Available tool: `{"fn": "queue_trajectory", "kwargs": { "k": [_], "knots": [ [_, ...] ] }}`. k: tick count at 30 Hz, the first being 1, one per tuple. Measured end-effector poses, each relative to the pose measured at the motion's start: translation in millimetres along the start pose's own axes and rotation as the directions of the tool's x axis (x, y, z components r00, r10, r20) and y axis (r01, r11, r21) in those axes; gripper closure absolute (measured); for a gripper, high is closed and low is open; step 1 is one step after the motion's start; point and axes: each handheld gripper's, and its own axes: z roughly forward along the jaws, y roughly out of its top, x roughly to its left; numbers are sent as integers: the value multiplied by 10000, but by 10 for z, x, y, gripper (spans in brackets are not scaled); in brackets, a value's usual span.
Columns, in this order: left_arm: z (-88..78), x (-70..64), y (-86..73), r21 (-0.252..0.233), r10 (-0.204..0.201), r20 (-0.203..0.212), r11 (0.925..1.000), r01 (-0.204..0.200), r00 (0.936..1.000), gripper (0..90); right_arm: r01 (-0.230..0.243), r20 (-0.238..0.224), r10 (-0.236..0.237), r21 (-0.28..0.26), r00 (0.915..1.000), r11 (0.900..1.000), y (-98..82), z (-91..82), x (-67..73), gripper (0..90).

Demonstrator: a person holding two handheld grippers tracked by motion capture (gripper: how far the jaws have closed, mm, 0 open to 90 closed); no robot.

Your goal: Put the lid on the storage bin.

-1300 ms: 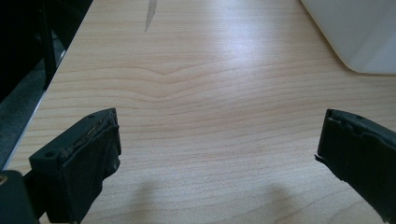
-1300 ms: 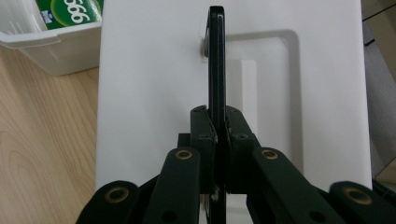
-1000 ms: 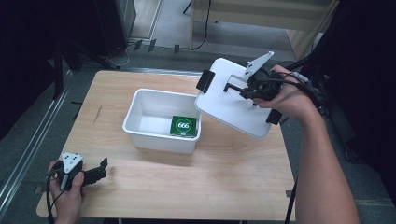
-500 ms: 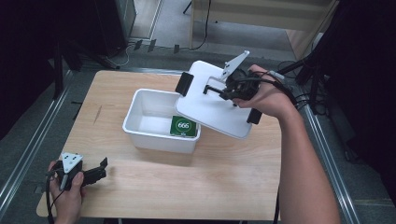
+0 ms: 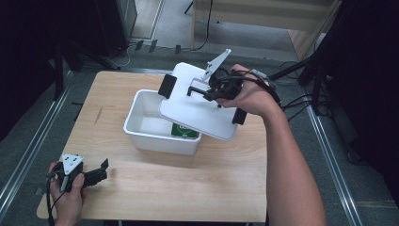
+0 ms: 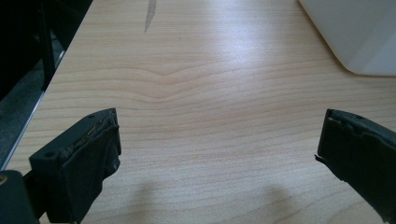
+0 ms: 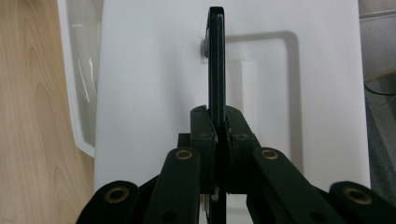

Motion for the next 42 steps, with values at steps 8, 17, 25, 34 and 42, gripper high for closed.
{"fn": "queue_trajectory", "kwargs": {
  "k": [8,17,25,34,42],
  "knots": [
    [-2,4,-3,-48,-57,10,10000,57,10000,2,390,-482,-386,74,9981,9992,233,192,123,855],
    [-16,13,-10,-30,-21,58,10000,22,10000,3,728,-756,-720,85,9945,9973,441,374,219,855],
    [-9,6,-7,-27,-51,66,10000,51,10000,3,1017,-992,-997,154,9901,9947,621,574,313,855],
    [-10,14,-6,-30,-85,113,10000,86,9999,3,1153,-1149,-1109,324,9872,9928,693,790,317,855],
    [-9,15,-7,-48,-95,120,9999,95,9999,3,1290,-1250,-1232,396,9845,9908,750,892,321,855]
  ]
}}
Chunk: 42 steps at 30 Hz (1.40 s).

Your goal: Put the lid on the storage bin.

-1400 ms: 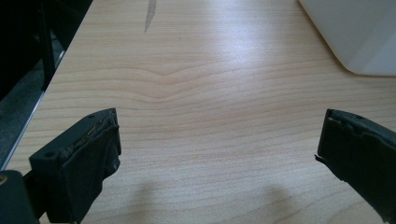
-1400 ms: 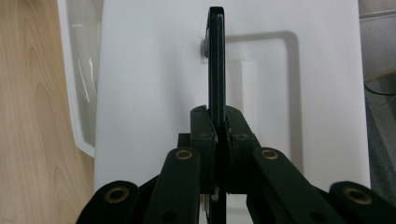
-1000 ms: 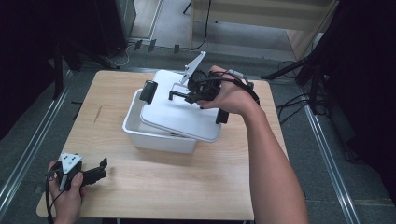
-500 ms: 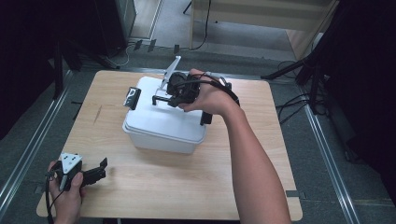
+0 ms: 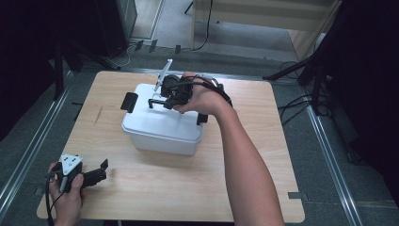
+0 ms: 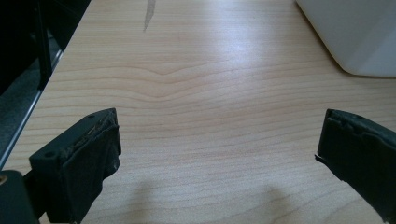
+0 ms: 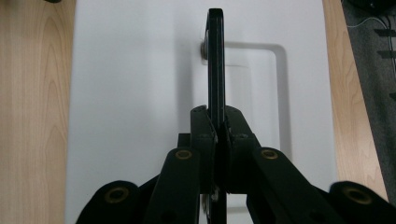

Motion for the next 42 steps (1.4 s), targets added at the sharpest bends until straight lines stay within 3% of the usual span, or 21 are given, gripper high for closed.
{"fn": "queue_trajectory", "kwargs": {
  "k": [22,36,40,42],
  "knots": [
    [0,0,0,-6,-16,3,10000,16,10000,3,-15,176,14,27,9998,10000,-14,40,-37,853],
    [-3,4,-1,-14,-43,13,10000,43,10000,2,87,286,-92,160,9995,9998,5,102,12,841],
    [-2,5,0,1,-58,13,10000,58,10000,3,-68,-198,68,0,9998,10000,-11,77,41,646],
    [-2,0,0,5,-28,-14,10000,28,10000,3,-474,-474,463,-213,9978,9986,-29,46,48,435]
  ]
}}
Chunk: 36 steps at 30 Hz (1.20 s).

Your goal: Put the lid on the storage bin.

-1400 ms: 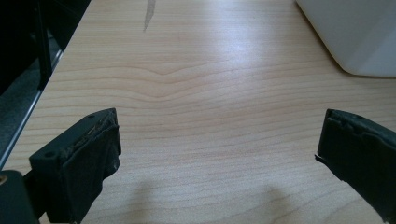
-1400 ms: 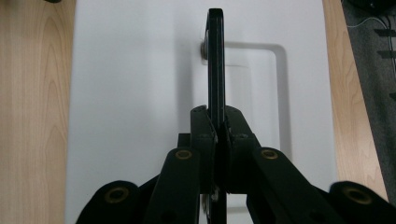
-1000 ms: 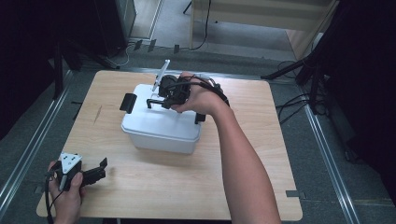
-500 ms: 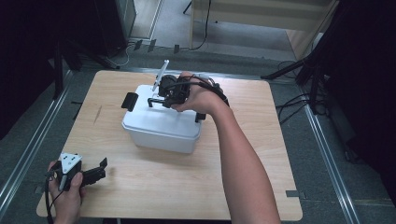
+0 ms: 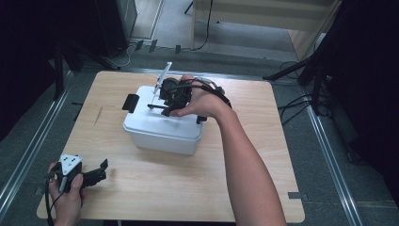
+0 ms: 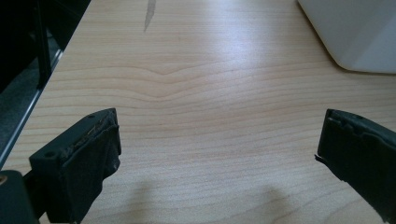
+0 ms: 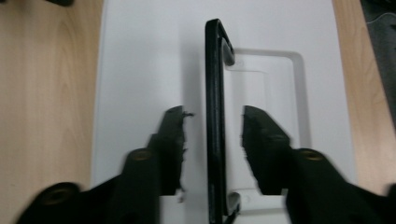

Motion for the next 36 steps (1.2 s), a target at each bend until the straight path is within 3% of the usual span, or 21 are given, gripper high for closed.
{"fn": "queue_trajectory", "kwargs": {
  "k": [2,4,5,8,13,22,36],
  "knots": [
    [1,-1,1,12,18,0,10000,-18,10000,3,-540,146,540,28,9984,9985,-14,-13,1,136],
    [1,-1,1,20,2,1,10000,-2,10000,2,-652,309,649,94,9974,9978,-45,-24,23,13],
    [1,0,1,23,2,1,10000,-2,10000,3,-669,301,667,49,9973,9977,-65,-36,28,0],
    [3,-2,1,17,22,-5,10000,-22,10000,3,-948,42,949,-185,9955,9953,-147,-106,33,0],
    [4,-3,0,10,37,-23,10000,-37,10000,2,-1198,88,1203,-458,9927,9917,-294,-230,25,0],
    [4,-10,-1,-14,44,-90,10000,-44,9999,3,-1578,449,1615,-778,9858,9844,-642,-459,4,0],
    [0,-9,-1,5,86,-136,10000,-86,9999,3,-2354,1147,2415,-641,9636,9698,-1270,-720,-19,0]
  ]
}}
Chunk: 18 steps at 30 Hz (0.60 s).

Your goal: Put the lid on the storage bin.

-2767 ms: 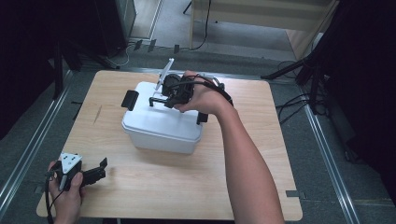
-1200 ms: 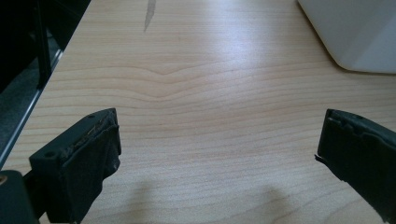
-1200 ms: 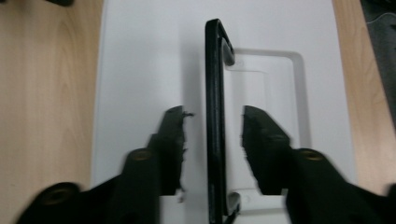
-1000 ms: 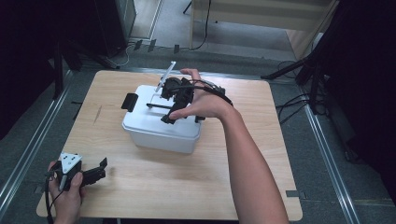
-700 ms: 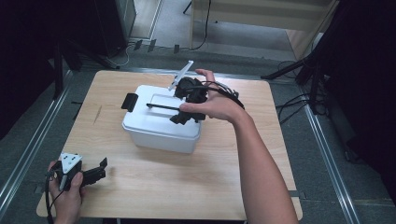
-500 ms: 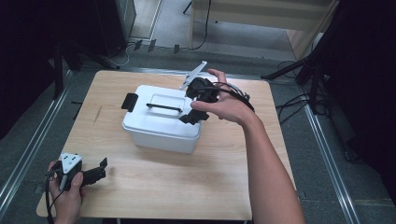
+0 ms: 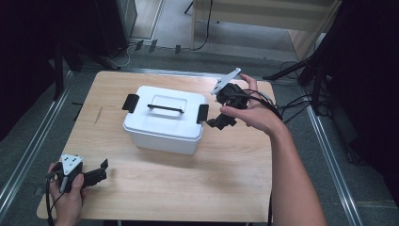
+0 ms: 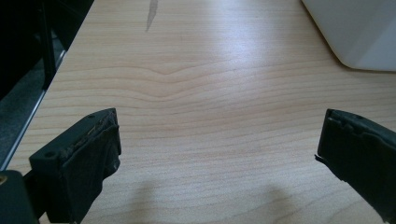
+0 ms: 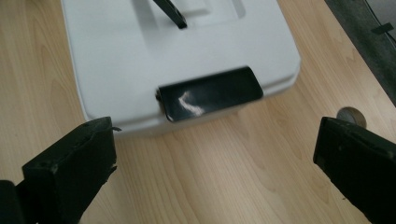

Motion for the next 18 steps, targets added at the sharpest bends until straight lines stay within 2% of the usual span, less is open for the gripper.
{"fn": "queue_trajectory", "kwargs": {
  "k": [9,18],
  "knots": [
    [-2,2,-2,-13,-7,-17,10000,7,10000,2,-295,277,291,156,9992,9994,-340,-45,-44,0],
    [-3,2,-2,-27,-35,-16,10000,35,10000,2,-709,502,702,112,9963,9974,-676,27,-27,0]
  ]
}}
